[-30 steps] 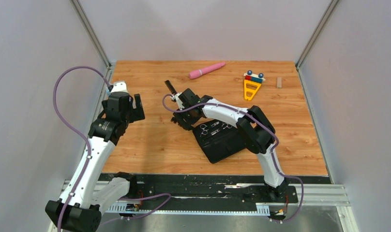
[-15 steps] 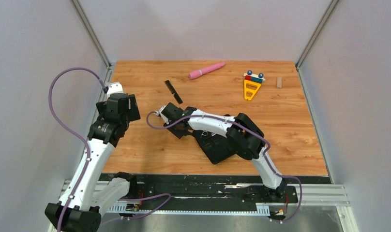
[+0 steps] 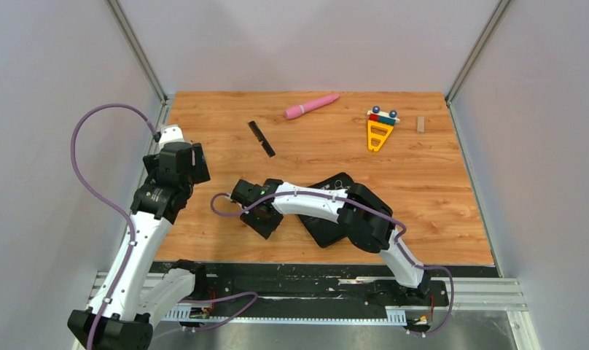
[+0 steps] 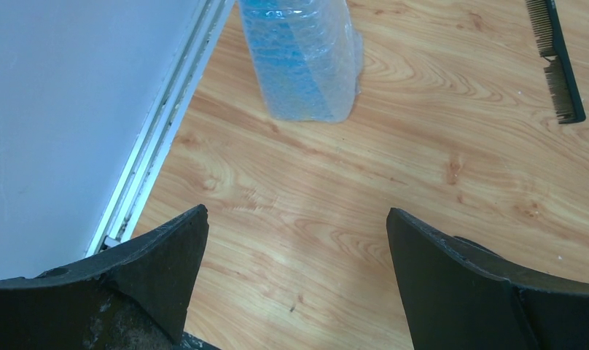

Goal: Sort the hair-cutting tools

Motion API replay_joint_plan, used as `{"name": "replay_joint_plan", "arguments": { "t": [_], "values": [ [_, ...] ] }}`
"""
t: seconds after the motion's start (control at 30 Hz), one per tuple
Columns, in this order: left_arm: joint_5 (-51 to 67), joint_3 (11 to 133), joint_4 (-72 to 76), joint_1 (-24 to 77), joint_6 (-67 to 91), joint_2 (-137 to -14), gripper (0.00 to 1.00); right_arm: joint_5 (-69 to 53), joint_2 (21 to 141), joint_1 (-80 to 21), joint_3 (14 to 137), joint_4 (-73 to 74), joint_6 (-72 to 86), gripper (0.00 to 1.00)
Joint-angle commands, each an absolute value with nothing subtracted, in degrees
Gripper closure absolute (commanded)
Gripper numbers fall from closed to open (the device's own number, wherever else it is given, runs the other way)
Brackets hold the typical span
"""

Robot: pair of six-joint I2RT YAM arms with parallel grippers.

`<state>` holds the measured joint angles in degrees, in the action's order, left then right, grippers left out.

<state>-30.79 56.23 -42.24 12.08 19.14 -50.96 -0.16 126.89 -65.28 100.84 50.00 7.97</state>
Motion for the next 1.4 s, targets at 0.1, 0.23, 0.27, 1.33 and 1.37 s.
{"name": "replay_joint_plan", "arguments": {
  "t": [0.1,0.23,0.27,1.33,1.37],
  "values": [
    [-31.13,56.0,-41.48,11.51,19.62,-49.54,0.0,4.59,123.17,-60.55,103.55,53.04,5.28,0.49],
    [-30.84,55.92,-41.4,11.44,19.69,-49.4,0.0,4.23,124.08,-57.17,103.73,50.64,2.7,0.44],
    [-30.8,55.92,-41.35,11.43,19.69,-49.4,0.0,3.77,124.29,-56.34,103.65,49.95,2.25,0.43],
    [-29.57,55.81,-41.19,10.99,19.51,-49.74,0.0,-7.69,126.99,-61.86,101.5,52.88,16.22,0.74],
    [-29.6,55.77,-41.21,10.99,19.51,-49.7,0.0,-6.68,126.84,-62.02,101.79,52.97,16.4,0.74]
  ]
}}
